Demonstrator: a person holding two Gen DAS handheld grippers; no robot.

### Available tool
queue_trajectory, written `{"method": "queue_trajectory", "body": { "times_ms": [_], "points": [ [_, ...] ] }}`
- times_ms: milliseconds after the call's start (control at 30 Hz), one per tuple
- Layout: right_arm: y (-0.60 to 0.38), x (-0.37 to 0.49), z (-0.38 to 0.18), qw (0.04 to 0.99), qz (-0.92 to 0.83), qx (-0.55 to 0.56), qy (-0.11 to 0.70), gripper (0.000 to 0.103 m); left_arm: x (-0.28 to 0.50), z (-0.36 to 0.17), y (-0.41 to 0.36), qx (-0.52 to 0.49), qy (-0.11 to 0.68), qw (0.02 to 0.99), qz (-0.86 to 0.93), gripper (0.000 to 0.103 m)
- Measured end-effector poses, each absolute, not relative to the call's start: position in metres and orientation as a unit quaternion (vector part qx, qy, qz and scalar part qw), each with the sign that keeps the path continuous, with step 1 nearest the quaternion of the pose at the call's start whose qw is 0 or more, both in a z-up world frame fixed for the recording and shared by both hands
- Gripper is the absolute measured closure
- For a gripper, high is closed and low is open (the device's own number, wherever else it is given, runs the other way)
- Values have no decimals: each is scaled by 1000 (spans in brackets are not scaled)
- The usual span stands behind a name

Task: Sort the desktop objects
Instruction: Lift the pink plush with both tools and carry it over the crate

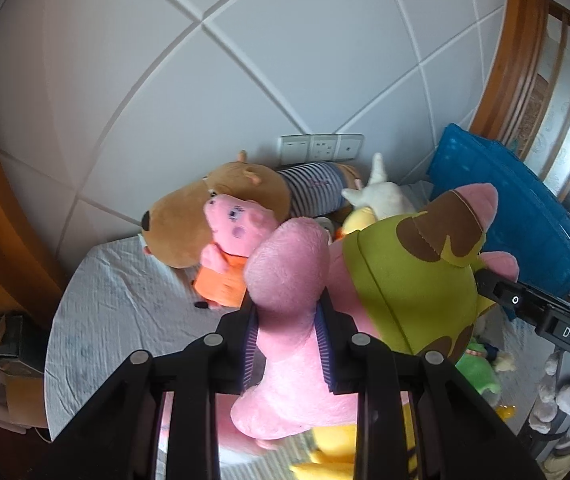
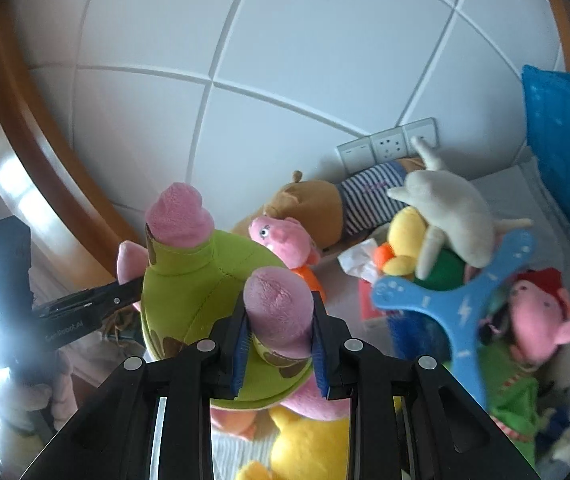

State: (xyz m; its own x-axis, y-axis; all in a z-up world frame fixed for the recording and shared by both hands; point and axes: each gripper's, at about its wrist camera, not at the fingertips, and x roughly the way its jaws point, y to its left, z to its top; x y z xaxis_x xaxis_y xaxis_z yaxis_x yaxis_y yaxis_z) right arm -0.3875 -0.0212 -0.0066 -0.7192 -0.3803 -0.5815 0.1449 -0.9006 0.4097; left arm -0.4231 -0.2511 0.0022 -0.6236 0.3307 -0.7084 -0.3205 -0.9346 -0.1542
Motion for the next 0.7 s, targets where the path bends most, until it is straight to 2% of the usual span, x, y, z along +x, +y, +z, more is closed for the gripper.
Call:
{"method": "queue_trajectory", "body": {
  "times_ms": [400,700],
  "points": [
    [42,-318,23,126,-922,334,-146,77,-360,22,-185,-380,-2,202,903,77],
    [74,-275,22,102,-924,333,-158,77,-333,30,-134,-374,-5,204,905,77]
  ]
}}
